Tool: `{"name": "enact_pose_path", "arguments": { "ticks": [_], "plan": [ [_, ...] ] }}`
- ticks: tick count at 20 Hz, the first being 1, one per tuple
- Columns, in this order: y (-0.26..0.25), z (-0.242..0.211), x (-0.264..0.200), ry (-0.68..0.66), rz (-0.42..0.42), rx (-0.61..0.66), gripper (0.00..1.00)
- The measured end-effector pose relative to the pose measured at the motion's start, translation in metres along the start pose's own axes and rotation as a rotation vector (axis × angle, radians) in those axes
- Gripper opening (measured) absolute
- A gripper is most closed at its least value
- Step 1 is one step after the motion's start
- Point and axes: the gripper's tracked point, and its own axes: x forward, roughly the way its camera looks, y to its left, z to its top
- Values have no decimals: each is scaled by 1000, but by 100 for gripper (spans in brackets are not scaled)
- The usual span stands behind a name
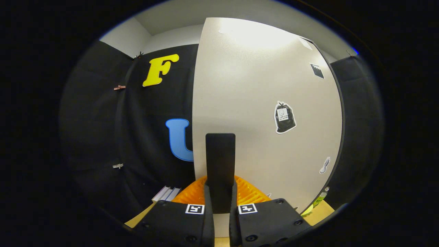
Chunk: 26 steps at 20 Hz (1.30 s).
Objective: Open the shoe cabinet door, grab the shoes and put them into the shoe cabinet, then close the shoe cabinet door.
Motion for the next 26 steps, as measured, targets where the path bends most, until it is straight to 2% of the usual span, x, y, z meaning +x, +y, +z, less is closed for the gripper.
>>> {"name": "enact_pose_path", "arguments": {
  "ticks": [5, 13, 19, 26],
  "plan": [
    [-16, 3, -55, 0, 59, -10, 20],
    [-48, 1, -113, 28, 113, 20, 20],
    [-81, 2, -145, 32, 104, 0, 20],
    [-127, 2, -176, 29, 38, -6, 20]
  ]
}}
